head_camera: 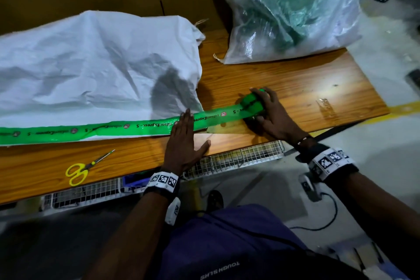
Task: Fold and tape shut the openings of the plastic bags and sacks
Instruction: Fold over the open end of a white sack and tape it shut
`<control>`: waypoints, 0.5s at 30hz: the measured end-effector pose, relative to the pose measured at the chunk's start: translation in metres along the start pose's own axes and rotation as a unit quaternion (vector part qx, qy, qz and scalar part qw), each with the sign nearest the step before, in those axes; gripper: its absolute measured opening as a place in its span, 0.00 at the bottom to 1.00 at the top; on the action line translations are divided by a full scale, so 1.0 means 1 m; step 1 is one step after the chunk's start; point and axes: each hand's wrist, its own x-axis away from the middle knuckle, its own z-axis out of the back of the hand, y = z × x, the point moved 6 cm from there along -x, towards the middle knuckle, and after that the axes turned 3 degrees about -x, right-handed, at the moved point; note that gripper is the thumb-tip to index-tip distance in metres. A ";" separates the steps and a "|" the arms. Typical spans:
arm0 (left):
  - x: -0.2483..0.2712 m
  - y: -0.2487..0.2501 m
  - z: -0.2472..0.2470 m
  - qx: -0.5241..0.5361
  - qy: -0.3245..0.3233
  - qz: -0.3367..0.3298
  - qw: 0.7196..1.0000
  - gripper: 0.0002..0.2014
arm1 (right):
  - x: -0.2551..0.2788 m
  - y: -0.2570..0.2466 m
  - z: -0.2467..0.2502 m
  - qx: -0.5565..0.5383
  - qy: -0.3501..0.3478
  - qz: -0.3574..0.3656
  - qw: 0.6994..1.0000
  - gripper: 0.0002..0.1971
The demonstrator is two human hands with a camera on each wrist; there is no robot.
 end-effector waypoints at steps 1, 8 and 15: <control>0.000 0.001 0.000 0.002 0.001 0.003 1.000 0.49 | 0.002 0.001 -0.003 -0.037 0.042 -0.008 0.998 0.38; 0.000 0.001 0.003 0.000 -0.014 0.007 1.000 0.50 | -0.001 -0.016 -0.020 -0.050 0.194 -0.078 0.977 0.29; -0.001 0.001 0.004 0.000 -0.020 0.008 1.000 0.50 | 0.003 -0.033 -0.046 0.219 0.098 -0.027 0.970 0.35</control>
